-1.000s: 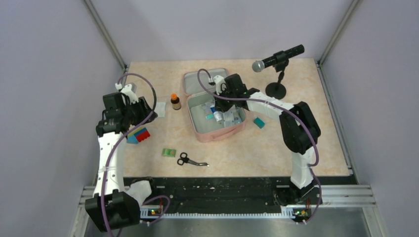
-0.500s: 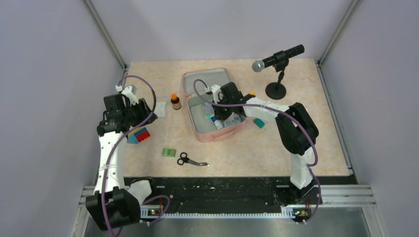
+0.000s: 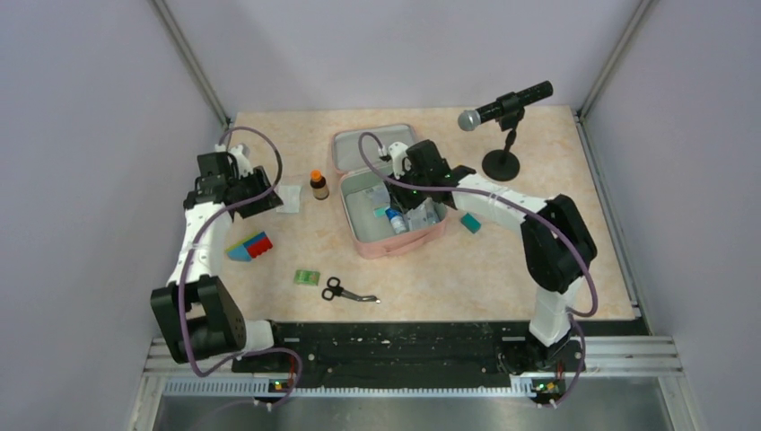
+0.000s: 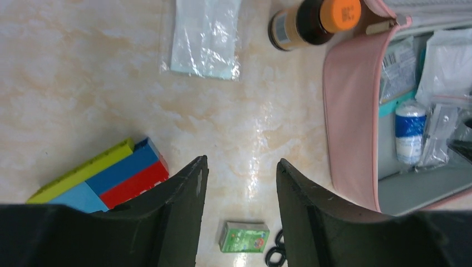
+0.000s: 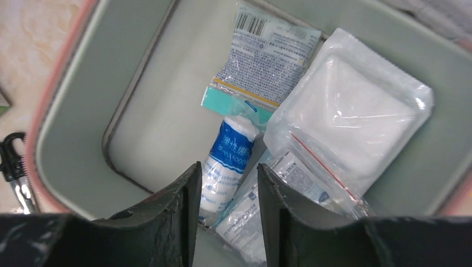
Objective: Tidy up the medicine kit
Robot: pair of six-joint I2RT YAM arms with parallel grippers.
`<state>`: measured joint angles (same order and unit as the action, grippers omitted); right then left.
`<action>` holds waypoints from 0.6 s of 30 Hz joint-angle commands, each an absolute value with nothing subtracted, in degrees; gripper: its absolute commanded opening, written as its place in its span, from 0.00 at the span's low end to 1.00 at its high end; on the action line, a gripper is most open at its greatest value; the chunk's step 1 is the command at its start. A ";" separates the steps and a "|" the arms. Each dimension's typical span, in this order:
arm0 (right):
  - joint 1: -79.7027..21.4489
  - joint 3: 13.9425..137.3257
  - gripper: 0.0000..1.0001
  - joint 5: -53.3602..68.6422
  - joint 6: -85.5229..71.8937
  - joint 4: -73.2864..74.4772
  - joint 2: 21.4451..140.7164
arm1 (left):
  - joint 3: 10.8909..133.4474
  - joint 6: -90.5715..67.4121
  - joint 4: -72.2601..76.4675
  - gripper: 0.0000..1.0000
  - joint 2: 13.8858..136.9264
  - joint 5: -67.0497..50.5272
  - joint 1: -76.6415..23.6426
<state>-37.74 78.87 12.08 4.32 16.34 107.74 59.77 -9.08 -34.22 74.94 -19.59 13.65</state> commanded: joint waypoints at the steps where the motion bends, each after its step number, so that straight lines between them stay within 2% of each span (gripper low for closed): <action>1: -38.08 83.47 0.42 11.86 3.58 17.83 98.99 | 65.03 -9.61 -28.37 0.54 80.12 -15.66 13.97; 6: -37.13 85.22 0.42 11.16 7.44 25.18 91.60 | 71.24 -9.21 -28.37 0.54 90.24 -12.00 13.97; 10: -35.58 85.33 0.42 10.65 7.38 30.96 86.62 | 77.47 -8.41 -30.73 0.53 98.84 -13.71 14.00; 18: -35.33 73.98 0.46 4.13 10.86 26.72 75.24 | 85.94 -3.60 -28.16 0.52 109.30 -15.92 13.88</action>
